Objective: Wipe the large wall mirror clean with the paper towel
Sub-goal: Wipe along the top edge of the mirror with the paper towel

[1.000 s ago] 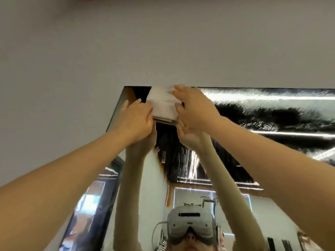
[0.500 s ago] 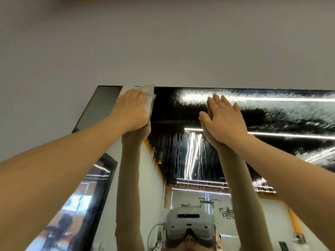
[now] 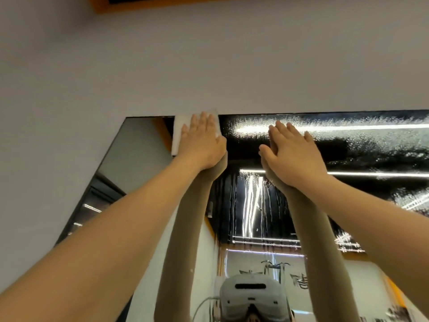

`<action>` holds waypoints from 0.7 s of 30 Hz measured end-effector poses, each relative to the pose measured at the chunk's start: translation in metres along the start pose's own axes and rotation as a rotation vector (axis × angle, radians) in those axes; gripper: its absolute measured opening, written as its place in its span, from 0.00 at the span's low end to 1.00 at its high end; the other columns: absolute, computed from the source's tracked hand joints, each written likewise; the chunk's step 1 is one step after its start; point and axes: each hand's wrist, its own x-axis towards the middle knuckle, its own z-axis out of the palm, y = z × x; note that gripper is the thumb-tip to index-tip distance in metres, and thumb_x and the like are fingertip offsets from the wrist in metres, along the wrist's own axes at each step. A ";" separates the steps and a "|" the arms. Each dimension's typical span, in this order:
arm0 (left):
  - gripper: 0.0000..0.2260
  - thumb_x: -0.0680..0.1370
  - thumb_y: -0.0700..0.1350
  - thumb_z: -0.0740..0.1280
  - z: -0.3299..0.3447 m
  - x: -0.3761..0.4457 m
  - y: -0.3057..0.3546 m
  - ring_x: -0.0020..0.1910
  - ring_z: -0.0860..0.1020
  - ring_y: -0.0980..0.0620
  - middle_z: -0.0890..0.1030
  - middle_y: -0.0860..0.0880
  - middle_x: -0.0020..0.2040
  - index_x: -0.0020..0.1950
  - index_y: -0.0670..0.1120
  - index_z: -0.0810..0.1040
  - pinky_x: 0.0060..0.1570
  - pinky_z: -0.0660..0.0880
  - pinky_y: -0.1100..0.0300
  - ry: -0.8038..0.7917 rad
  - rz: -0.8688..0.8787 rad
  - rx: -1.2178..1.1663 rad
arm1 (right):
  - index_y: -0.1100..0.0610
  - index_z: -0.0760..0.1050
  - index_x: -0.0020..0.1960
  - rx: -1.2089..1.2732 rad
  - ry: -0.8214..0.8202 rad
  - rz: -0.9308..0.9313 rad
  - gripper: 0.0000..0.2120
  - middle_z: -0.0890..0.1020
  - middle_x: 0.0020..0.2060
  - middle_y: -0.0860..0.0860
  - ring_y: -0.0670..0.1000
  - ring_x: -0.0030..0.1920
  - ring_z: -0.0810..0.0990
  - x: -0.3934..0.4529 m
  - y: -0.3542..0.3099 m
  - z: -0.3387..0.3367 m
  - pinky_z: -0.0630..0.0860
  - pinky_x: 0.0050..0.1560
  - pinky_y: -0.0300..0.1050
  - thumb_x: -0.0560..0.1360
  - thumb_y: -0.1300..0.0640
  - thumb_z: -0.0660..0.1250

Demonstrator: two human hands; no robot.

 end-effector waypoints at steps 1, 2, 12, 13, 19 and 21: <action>0.27 0.84 0.50 0.47 0.000 0.001 0.001 0.78 0.40 0.47 0.41 0.46 0.80 0.80 0.44 0.42 0.75 0.40 0.49 -0.004 0.016 -0.006 | 0.53 0.51 0.79 0.001 0.000 -0.002 0.29 0.52 0.79 0.50 0.51 0.78 0.47 0.000 0.000 0.000 0.44 0.76 0.55 0.82 0.43 0.48; 0.27 0.84 0.51 0.47 0.000 0.001 0.001 0.78 0.40 0.47 0.42 0.46 0.80 0.80 0.44 0.42 0.75 0.40 0.49 -0.005 0.035 -0.013 | 0.53 0.51 0.79 0.005 0.002 -0.001 0.29 0.52 0.79 0.50 0.51 0.78 0.47 0.000 0.000 0.000 0.44 0.76 0.54 0.82 0.43 0.48; 0.26 0.82 0.51 0.50 -0.006 -0.004 -0.078 0.77 0.52 0.40 0.54 0.40 0.78 0.78 0.41 0.53 0.74 0.53 0.43 0.070 -0.087 0.067 | 0.54 0.51 0.79 0.009 -0.010 0.000 0.29 0.52 0.79 0.50 0.51 0.78 0.46 0.000 0.001 -0.001 0.44 0.76 0.55 0.82 0.43 0.48; 0.26 0.83 0.51 0.50 -0.006 -0.004 -0.076 0.77 0.51 0.40 0.54 0.39 0.78 0.78 0.41 0.53 0.74 0.53 0.43 0.065 -0.104 0.073 | 0.54 0.51 0.79 0.008 -0.008 0.001 0.29 0.52 0.79 0.51 0.51 0.78 0.46 0.000 0.001 -0.001 0.44 0.76 0.55 0.82 0.43 0.48; 0.27 0.84 0.51 0.48 -0.005 -0.004 -0.040 0.78 0.44 0.44 0.46 0.42 0.80 0.80 0.42 0.46 0.76 0.45 0.47 0.021 -0.132 0.043 | 0.55 0.51 0.79 -0.010 -0.005 0.005 0.29 0.52 0.79 0.51 0.51 0.78 0.47 -0.001 0.001 0.000 0.44 0.76 0.56 0.82 0.43 0.47; 0.27 0.84 0.51 0.48 -0.003 -0.003 -0.014 0.79 0.42 0.45 0.43 0.43 0.80 0.80 0.42 0.44 0.75 0.42 0.49 0.005 -0.077 0.035 | 0.54 0.50 0.79 -0.013 -0.004 0.008 0.29 0.52 0.79 0.51 0.52 0.78 0.47 -0.002 -0.001 -0.001 0.44 0.76 0.55 0.82 0.43 0.47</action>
